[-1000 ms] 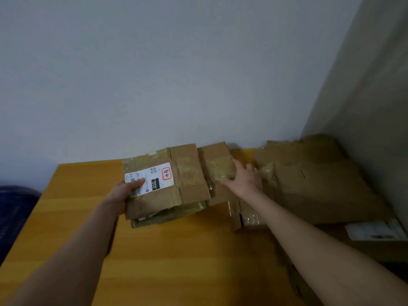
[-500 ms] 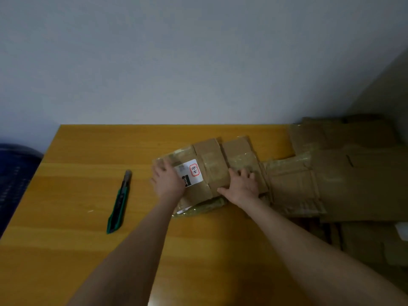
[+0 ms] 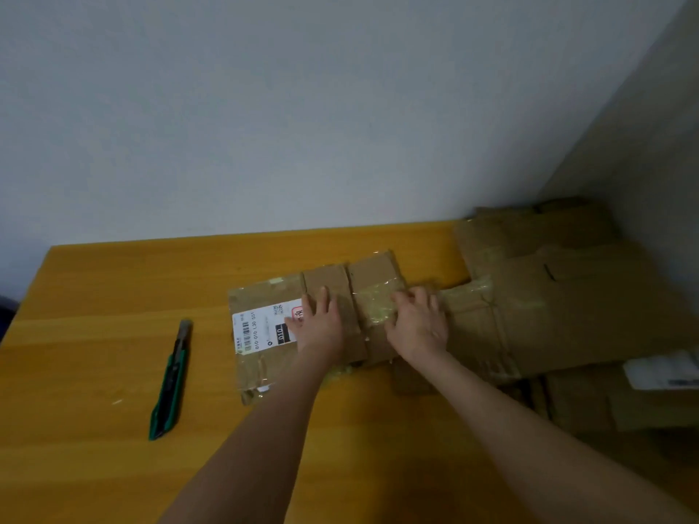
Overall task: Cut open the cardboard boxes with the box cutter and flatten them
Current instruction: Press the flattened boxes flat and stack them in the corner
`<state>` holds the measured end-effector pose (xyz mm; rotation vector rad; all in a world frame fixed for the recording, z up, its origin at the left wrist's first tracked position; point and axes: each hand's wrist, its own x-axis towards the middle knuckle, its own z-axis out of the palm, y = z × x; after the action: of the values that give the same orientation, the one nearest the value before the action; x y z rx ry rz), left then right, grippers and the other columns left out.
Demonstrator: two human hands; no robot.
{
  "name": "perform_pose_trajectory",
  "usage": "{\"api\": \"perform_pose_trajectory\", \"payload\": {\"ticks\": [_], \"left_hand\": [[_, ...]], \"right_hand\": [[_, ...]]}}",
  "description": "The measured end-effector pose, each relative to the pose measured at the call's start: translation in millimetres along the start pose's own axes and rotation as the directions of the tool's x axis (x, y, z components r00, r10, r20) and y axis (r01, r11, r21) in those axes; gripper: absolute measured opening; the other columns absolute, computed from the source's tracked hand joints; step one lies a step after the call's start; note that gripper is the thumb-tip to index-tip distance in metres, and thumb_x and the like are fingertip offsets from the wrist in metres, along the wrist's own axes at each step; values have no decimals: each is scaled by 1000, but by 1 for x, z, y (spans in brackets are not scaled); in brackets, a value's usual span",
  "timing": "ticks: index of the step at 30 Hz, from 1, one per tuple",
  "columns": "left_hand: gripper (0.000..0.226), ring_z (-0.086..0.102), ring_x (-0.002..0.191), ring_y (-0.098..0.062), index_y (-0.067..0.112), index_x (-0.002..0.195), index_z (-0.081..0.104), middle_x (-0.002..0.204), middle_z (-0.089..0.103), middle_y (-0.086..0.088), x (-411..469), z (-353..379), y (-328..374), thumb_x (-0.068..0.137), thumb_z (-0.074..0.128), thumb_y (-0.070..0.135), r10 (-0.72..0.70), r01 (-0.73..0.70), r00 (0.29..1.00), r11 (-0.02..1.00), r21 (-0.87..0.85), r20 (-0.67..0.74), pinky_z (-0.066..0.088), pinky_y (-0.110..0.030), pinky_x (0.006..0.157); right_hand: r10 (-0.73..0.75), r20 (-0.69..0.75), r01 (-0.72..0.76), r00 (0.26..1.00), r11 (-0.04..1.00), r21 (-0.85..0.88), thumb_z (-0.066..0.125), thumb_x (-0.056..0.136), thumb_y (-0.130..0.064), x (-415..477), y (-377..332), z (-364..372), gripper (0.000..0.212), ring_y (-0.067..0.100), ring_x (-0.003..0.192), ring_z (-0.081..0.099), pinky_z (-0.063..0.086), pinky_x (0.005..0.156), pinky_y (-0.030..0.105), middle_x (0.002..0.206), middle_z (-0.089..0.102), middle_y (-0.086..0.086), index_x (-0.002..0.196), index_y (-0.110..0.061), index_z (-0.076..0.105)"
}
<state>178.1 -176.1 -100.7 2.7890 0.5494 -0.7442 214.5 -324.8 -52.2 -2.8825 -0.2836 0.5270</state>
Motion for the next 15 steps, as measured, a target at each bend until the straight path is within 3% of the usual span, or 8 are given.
{"api": "perform_pose_trajectory", "payload": {"ticks": [5, 8, 12, 15], "left_hand": [[67, -12, 148, -34, 40, 153, 11, 162, -15, 5, -6, 4, 0, 100, 44, 16, 39, -40, 999, 998, 42, 36, 15, -70, 111], [71, -12, 148, -33, 41, 152, 12, 162, -14, 7, -11, 4, -7, 98, 49, 14, 9, -10, 1000, 999, 50, 21, 20, -71, 109], [66, -10, 148, -37, 41, 153, 7, 162, -16, 4, -21, 3, 8, 101, 43, 21, -38, 35, 999, 998, 54, 39, 23, -68, 109], [70, -11, 147, -40, 41, 153, 3, 161, -21, -1, -31, 5, 15, 101, 43, 18, -56, 54, 998, 997, 53, 39, 20, -65, 112]], "right_hand": [[171, -127, -177, 977, 984, -37, 62, 88, -37, 3, 50, -34, 73, 32, 140, 24, 33, 108, 41, 156, 15, 11, 148, -26, 22], [291, -86, -291, 953, 957, 16, 69, 84, -31, 0, 77, -39, 86, 35, 131, 35, 46, 95, 40, 152, 15, 17, 149, -24, 13], [291, -116, -278, 950, 953, 117, 62, 89, -17, -1, 93, -35, 68, 31, 115, 50, 53, 85, 36, 137, 39, 17, 144, -22, 23], [290, -128, -242, 948, 923, 298, 62, 91, -14, 2, 95, -36, 54, 25, 102, 62, 54, 75, 29, 114, 62, 7, 140, -22, 39]]}}
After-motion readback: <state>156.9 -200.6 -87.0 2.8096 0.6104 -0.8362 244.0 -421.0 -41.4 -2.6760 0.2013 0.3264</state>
